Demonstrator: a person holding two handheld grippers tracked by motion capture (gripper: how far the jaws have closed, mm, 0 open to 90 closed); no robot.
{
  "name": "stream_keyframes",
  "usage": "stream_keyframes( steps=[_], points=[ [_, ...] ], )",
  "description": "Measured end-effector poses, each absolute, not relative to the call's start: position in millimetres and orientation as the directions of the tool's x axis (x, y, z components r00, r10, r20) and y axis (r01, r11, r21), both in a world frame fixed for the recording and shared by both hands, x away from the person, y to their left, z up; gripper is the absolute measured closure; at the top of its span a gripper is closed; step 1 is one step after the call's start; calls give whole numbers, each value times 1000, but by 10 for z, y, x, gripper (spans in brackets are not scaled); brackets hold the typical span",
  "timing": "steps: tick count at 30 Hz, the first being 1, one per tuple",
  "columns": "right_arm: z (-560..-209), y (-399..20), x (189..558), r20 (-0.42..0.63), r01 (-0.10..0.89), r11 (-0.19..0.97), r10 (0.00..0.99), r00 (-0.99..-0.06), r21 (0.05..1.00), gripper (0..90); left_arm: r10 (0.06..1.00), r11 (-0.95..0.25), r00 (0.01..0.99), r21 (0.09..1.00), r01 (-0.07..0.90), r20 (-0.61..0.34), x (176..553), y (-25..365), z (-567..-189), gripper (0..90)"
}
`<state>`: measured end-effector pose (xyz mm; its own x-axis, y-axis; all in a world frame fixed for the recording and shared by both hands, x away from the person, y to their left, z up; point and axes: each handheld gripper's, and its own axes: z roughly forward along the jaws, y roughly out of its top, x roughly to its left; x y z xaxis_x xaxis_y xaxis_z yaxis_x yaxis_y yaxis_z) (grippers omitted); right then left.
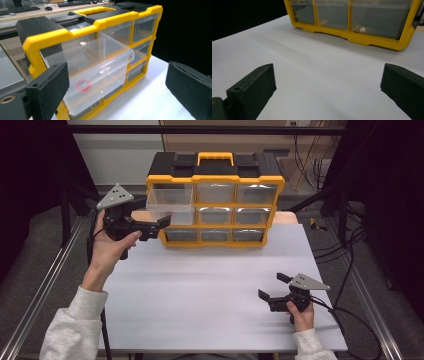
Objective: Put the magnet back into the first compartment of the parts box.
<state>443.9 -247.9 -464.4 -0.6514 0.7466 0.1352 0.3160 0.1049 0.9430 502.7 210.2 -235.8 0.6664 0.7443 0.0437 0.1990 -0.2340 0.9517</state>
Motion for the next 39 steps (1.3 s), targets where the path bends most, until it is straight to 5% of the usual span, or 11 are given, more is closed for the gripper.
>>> stream_keyframes(
  steps=[39],
  points=[
    [-4644, -2481, 4440, 133, 314, 105, 748, -651, 944, 5, 700, -171, 713, 960, 221, -40, 4489, 2368, -3497, 13]
  ],
)
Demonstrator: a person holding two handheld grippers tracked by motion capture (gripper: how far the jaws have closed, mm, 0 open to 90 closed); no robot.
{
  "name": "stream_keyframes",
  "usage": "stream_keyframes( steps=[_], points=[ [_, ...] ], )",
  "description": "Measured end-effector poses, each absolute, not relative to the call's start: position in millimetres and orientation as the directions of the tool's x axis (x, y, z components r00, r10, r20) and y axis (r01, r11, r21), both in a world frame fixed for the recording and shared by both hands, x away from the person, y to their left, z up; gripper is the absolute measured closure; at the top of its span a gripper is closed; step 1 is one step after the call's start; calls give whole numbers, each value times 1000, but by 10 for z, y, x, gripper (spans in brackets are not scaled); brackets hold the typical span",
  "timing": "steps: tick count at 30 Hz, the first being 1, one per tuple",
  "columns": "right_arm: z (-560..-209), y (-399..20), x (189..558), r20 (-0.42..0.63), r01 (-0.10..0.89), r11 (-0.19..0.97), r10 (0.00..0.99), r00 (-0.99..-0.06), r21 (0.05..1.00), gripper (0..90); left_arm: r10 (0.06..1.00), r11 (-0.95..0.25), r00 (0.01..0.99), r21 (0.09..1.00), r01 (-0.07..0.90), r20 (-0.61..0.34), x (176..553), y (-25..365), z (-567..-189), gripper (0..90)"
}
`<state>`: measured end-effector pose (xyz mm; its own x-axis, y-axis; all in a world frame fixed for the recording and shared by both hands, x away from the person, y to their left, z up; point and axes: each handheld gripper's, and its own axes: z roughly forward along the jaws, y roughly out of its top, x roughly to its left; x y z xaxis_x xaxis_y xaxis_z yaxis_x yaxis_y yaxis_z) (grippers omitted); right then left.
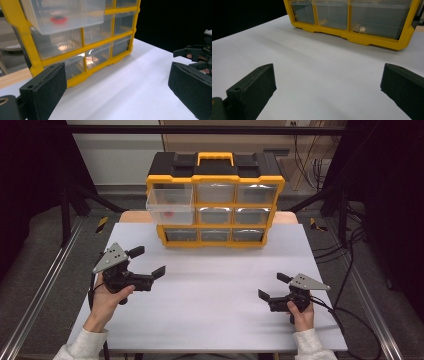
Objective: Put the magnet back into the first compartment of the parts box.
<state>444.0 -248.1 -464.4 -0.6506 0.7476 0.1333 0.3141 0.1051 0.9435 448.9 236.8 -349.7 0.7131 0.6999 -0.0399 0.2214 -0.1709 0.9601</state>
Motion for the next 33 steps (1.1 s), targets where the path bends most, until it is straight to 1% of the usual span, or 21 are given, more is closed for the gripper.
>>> stream_keyframes(
  steps=[9, 14, 17, 28, 31, 33],
  points=[
    [-4641, -2480, 4436, 141, 320, 101, 748, -649, 942, 5, 690, -188, 723, 953, 238, -44, 4469, 2392, -3826, 14],
    [-4641, -2480, 4437, 140, 320, 101, 749, -648, 942, 5, 692, -170, 718, 948, 269, -79, 4464, 2456, -4020, 17],
    [-4642, -2479, 4438, 139, 319, 102, 748, -649, 942, 5, 700, -189, 710, 942, 278, -69, 4462, 2499, -4151, 17],
    [-4644, -2476, 4437, 143, 324, 103, 746, -651, 940, 6, 719, -155, 688, 941, 299, -100, 4431, 2654, -4419, 17],
    [-4645, -2474, 4435, 143, 325, 103, 747, -649, 940, 5, 721, -181, 688, 939, 294, -77, 4429, 2657, -4472, 17],
    [-4644, -2475, 4435, 143, 324, 103, 746, -651, 940, 5, 720, -184, 689, 936, 299, -78, 4430, 2657, -4484, 16]
  ],
)
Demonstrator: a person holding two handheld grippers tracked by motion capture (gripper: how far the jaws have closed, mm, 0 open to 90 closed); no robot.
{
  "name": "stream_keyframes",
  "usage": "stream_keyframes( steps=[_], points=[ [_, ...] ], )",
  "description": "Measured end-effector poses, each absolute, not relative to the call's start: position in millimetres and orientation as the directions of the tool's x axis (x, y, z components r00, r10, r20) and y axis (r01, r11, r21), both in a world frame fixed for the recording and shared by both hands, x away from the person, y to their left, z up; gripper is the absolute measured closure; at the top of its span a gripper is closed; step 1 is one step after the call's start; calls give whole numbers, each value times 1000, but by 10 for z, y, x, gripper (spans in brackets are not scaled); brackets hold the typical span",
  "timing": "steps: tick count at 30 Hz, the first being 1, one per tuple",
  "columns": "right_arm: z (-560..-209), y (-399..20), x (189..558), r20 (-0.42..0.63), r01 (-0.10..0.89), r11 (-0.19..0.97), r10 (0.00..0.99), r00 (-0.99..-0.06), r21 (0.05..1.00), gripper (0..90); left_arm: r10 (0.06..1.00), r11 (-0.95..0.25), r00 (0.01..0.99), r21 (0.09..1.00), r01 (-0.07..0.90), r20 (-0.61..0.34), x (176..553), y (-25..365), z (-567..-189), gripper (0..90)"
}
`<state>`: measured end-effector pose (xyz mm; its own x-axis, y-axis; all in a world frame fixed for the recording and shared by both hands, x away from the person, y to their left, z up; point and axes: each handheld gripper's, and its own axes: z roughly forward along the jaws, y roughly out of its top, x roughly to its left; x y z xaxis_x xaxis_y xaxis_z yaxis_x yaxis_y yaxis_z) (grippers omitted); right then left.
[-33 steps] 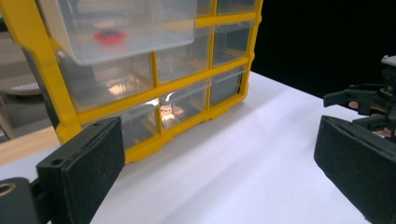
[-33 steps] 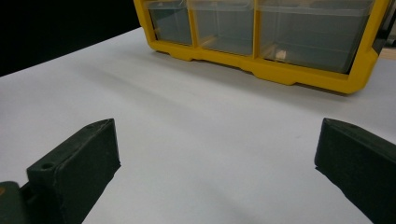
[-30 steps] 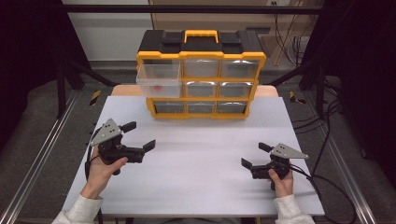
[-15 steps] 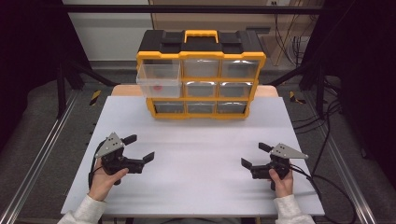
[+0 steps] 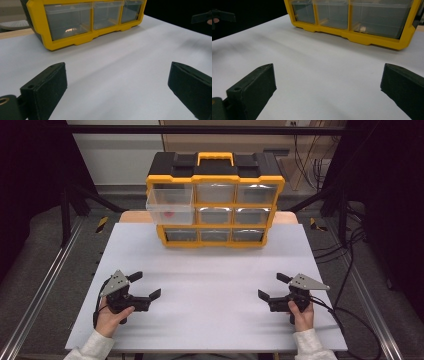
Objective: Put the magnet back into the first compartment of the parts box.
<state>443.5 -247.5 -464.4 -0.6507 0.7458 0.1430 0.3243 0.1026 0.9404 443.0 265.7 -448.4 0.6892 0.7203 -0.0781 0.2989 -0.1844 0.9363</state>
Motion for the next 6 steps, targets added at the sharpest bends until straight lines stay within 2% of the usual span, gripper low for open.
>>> stream_keyframes(
  steps=[6],
  points=[
    [-4646, -2474, 4437, 143, 325, 104, 747, -650, 940, 5, 719, -185, 689, 932, 311, -87, 4434, 2668, -4516, 15]
  ],
)
